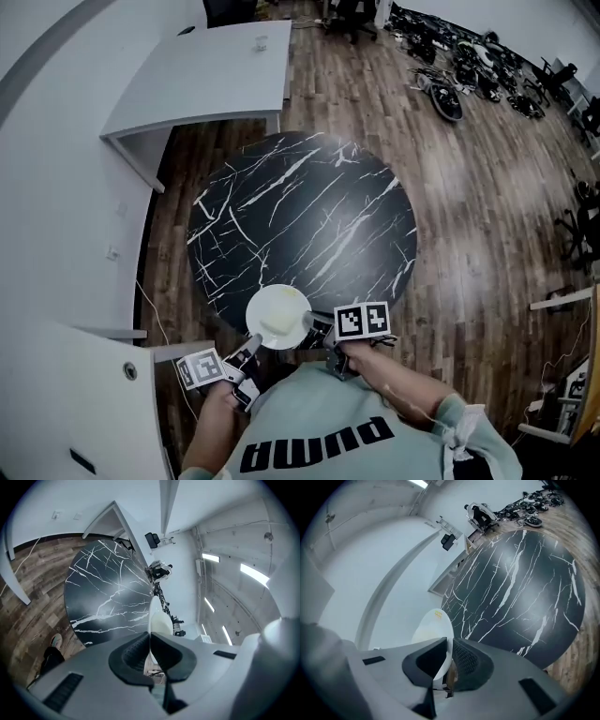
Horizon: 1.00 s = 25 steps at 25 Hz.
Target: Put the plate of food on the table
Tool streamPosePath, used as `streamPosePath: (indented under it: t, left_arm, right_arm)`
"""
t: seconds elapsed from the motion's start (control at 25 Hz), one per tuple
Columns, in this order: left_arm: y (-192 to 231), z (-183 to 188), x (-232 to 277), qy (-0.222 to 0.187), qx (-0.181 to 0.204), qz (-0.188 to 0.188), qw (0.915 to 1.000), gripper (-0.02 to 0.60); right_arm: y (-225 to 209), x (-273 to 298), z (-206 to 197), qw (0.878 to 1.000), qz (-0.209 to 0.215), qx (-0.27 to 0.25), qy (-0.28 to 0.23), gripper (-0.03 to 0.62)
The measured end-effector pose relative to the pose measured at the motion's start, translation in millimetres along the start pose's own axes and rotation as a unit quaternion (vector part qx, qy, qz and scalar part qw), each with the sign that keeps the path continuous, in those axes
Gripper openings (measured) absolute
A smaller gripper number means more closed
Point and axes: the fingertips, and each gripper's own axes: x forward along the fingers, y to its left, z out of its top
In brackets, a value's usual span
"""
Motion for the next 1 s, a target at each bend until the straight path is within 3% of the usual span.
streamPosePath:
  t: [0.56, 1.0]
  left_arm:
    - [91.2, 48.5, 19.2, 0.099, 0.025, 0.036, 0.9941, 0.025]
    - [129.6, 56.0, 38.0, 0.106, 0.025, 0.048, 0.9929, 0.026]
  right_arm:
    - [-37.3, 83.4, -3.1, 0.997, -0.040, 0.056, -0.026, 0.038]
    - [-67.5, 113.8, -4.8, 0.995, -0.068, 0.064, -0.019, 0.038]
